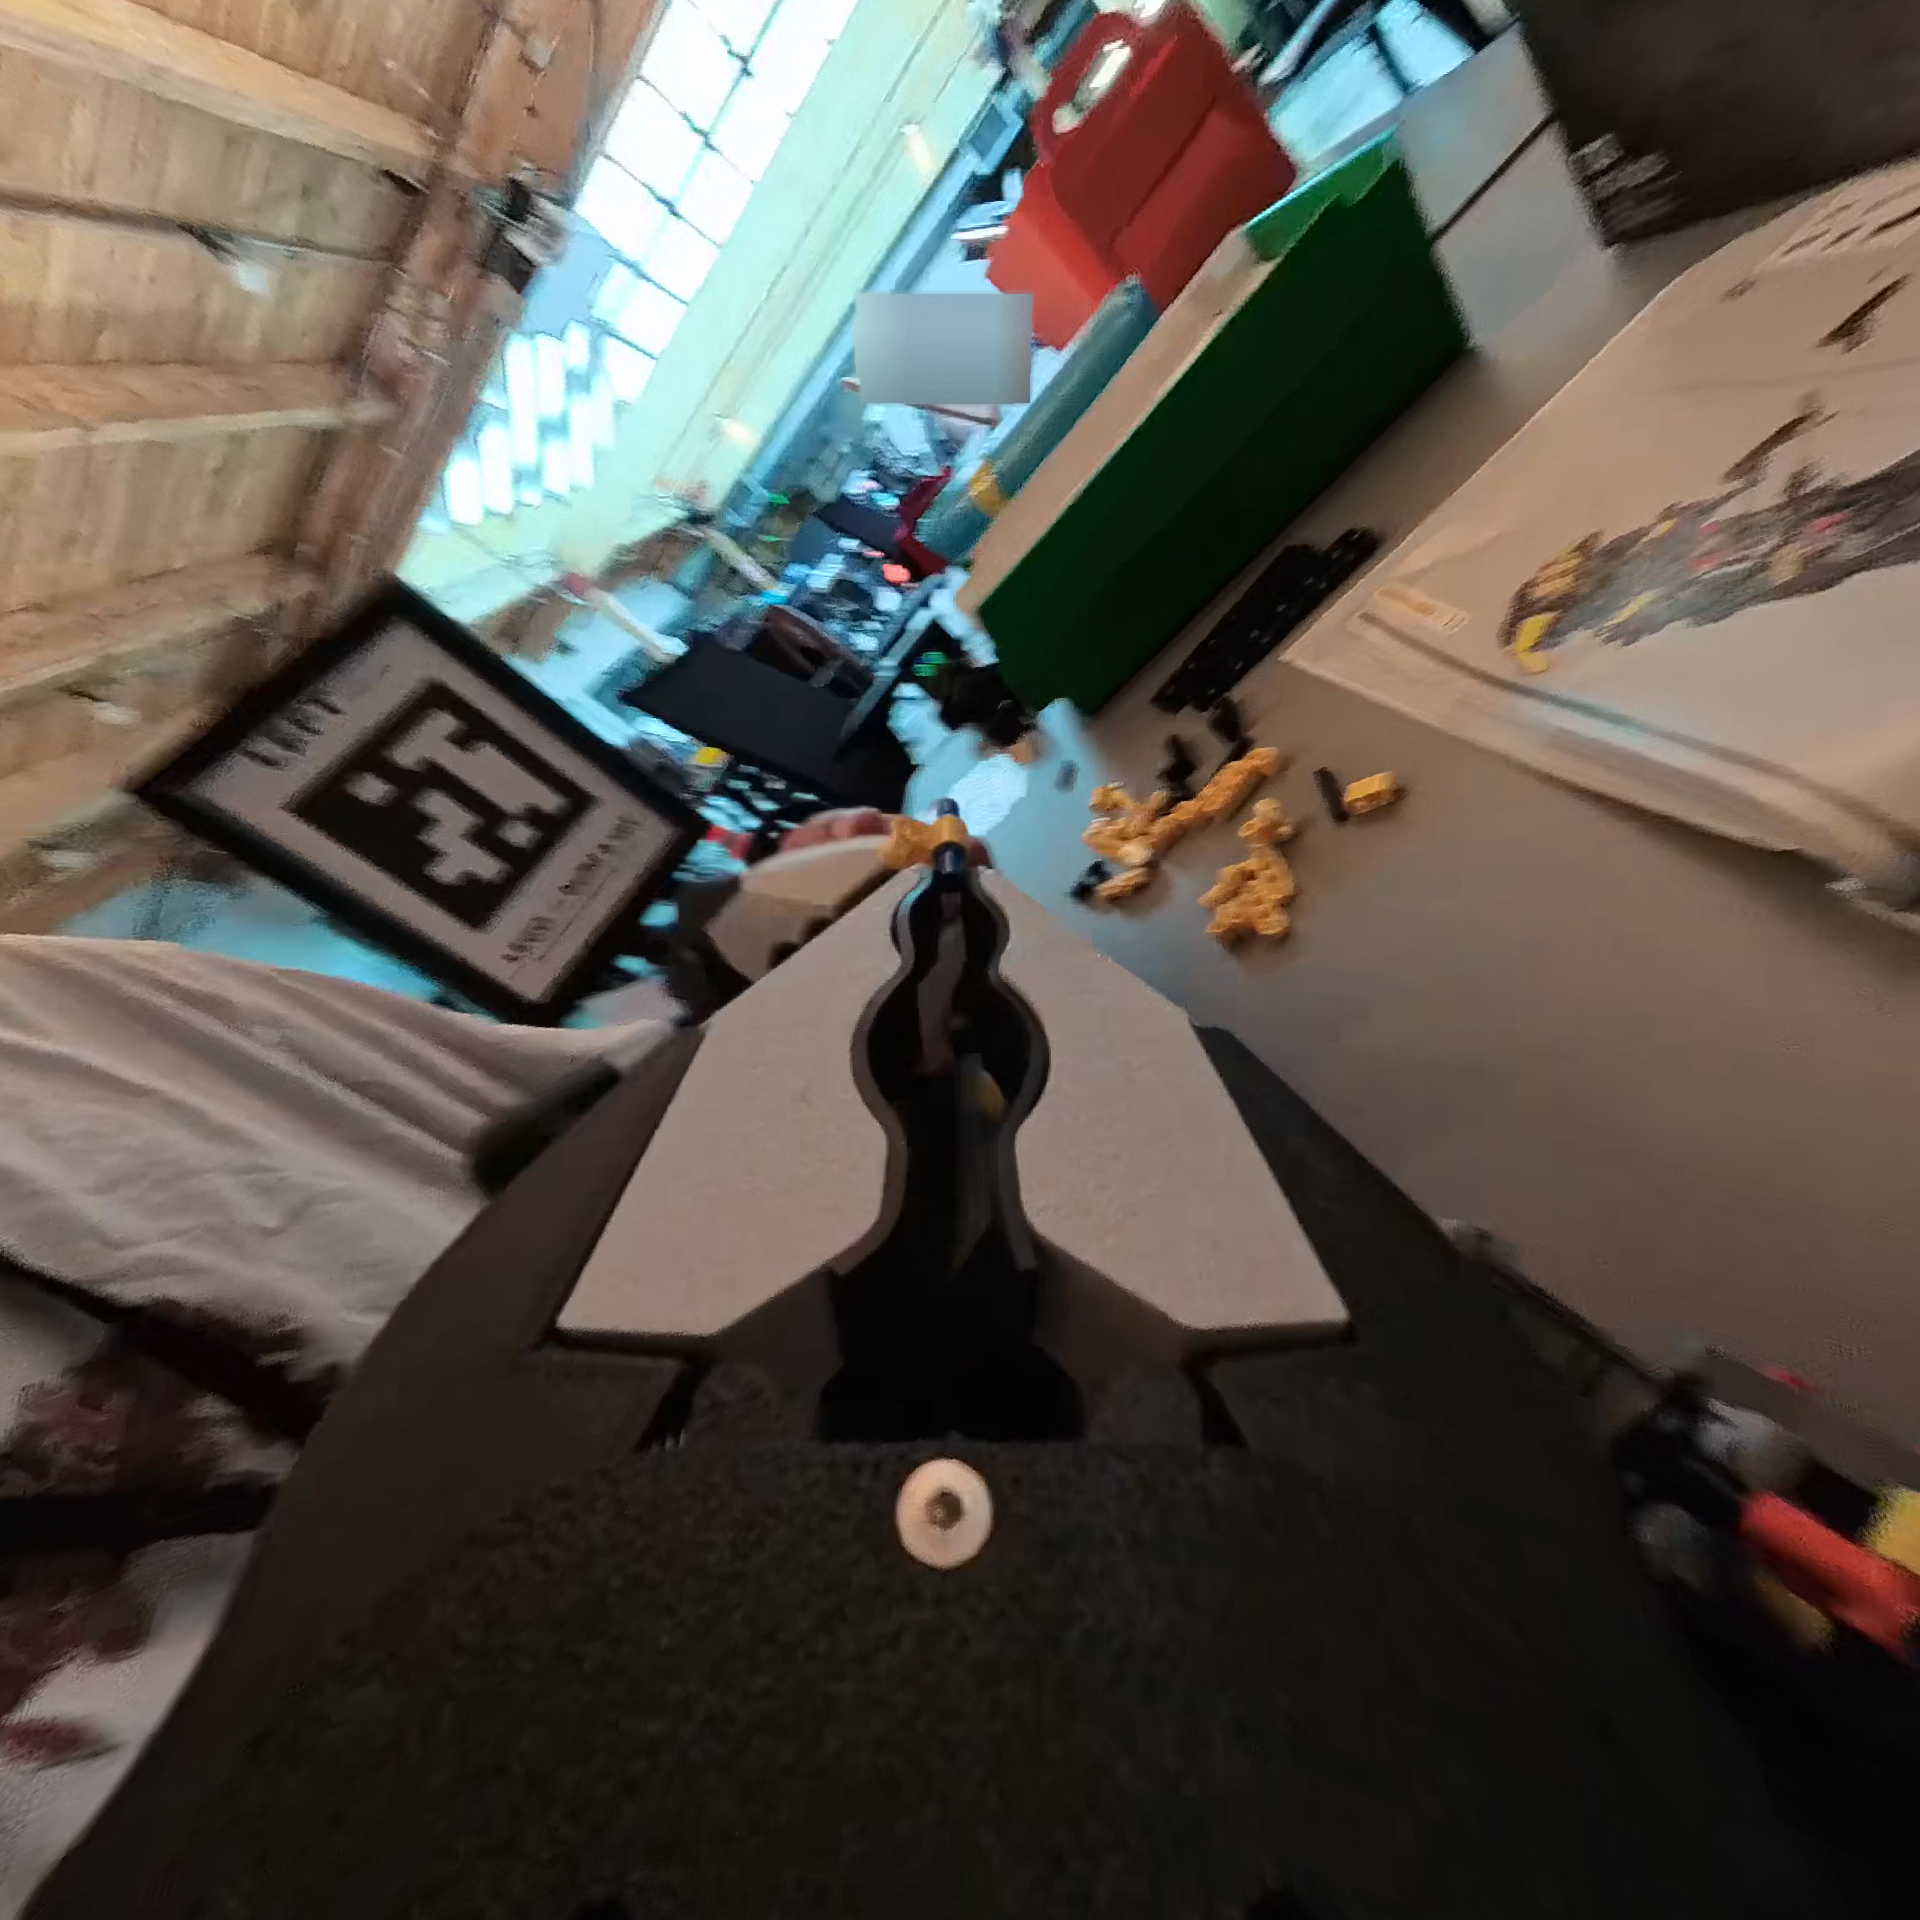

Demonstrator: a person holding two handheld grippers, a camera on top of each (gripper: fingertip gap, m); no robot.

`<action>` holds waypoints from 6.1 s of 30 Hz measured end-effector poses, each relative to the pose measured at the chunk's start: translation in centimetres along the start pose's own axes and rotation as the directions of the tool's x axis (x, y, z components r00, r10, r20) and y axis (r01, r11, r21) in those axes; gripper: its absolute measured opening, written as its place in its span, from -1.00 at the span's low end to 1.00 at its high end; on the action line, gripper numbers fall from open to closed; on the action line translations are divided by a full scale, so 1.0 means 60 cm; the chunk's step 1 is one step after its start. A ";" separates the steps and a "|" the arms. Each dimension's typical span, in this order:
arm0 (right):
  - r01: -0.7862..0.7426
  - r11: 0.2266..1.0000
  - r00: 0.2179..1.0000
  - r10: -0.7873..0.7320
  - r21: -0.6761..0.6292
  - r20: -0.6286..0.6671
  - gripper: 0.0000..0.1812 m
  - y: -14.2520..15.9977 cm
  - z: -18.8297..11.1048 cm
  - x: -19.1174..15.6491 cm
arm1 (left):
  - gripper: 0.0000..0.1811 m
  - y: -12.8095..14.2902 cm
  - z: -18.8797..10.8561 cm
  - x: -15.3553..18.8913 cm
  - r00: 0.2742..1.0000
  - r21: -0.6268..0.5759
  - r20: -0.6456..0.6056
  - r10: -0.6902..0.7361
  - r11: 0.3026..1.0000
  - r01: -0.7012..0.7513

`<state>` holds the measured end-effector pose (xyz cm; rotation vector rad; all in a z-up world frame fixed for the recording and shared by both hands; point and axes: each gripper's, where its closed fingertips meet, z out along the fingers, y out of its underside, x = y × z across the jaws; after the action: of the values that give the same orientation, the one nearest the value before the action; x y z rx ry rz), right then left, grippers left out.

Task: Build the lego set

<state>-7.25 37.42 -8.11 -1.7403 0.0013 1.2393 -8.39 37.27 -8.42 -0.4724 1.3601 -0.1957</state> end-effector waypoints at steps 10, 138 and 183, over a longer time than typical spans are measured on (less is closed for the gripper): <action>0.731 0.527 0.319 -0.826 -0.433 -0.465 -0.96 -0.007 0.004 0.029 | -0.84 0.014 0.003 -0.010 0.215 -0.246 -0.370 -0.904 0.318 0.915; 0.521 0.837 0.527 -0.467 -0.164 -0.711 -0.67 -0.067 -0.114 0.110 | -0.93 0.049 -0.050 0.145 0.388 -0.427 -0.651 -0.653 0.737 0.524; 0.500 0.833 0.479 -0.494 -0.237 -0.725 -0.69 -0.065 -0.143 0.128 | -0.93 0.061 -0.045 0.141 0.436 -0.430 -0.620 -0.653 0.747 0.507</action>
<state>4.59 37.34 -10.85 -1.9450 -0.0032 -0.0049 -9.70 36.57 -17.89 -1.1180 1.9894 -0.9535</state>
